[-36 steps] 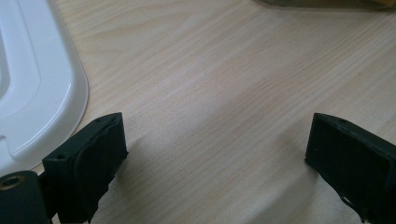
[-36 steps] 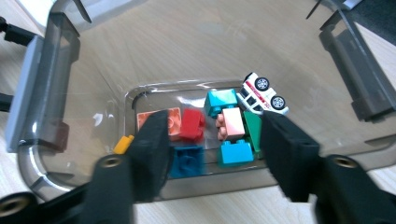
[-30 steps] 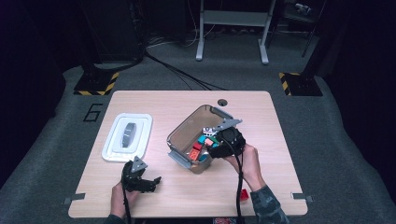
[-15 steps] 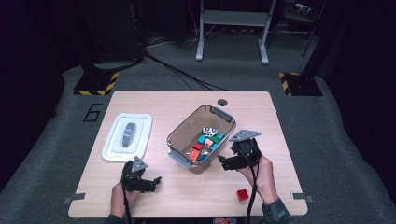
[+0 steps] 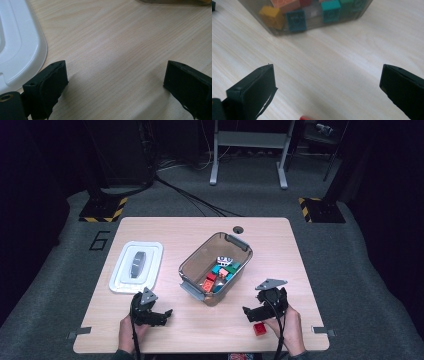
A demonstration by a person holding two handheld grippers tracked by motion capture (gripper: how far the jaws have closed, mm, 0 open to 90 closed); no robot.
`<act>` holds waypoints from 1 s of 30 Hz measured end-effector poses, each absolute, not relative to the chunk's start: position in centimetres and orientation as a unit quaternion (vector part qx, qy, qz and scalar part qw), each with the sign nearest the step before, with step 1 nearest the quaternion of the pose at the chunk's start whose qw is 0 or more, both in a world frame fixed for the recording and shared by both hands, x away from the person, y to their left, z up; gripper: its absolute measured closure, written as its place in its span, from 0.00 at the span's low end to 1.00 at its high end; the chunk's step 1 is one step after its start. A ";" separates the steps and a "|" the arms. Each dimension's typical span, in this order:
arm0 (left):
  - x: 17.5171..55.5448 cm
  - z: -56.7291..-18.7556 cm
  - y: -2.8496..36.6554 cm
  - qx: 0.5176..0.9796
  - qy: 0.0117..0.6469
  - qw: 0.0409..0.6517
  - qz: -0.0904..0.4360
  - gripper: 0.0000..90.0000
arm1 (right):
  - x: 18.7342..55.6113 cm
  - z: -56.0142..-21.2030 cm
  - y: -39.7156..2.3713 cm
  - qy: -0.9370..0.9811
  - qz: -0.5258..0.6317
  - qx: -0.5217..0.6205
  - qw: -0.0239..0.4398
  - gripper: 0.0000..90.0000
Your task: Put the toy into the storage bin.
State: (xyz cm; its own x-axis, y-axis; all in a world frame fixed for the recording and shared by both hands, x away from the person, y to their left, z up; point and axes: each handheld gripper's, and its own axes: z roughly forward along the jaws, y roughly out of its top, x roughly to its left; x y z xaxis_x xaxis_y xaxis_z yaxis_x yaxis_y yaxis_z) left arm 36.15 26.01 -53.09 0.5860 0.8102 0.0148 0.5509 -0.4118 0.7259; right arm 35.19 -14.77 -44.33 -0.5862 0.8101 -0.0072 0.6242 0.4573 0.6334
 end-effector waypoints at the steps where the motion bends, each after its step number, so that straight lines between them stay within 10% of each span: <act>1: 36.1 -53.1 26.0 0.819 0.415 0.349 0.186 0.06 | 35.1 -44.6 -14.9 0.839 0.295 0.429 0.155 0.00; 15: 36.2 -53.1 26.0 0.820 0.415 0.349 0.186 0.06 | 32.5 -49.0 -16.1 0.831 0.272 0.468 0.129 0.00; 30: 36.1 -53.1 26.0 0.820 0.415 0.349 0.186 0.06 | 31.3 -50.3 -17.5 0.823 0.276 0.482 0.120 0.40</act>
State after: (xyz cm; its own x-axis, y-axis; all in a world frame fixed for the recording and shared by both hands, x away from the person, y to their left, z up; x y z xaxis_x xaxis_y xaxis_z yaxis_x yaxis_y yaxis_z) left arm 36.15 26.02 -53.09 0.5863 0.8099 0.0153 0.5508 -0.4124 0.7256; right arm 31.28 -17.54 -50.25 -0.5064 0.8595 0.0688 0.7273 0.3829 0.5696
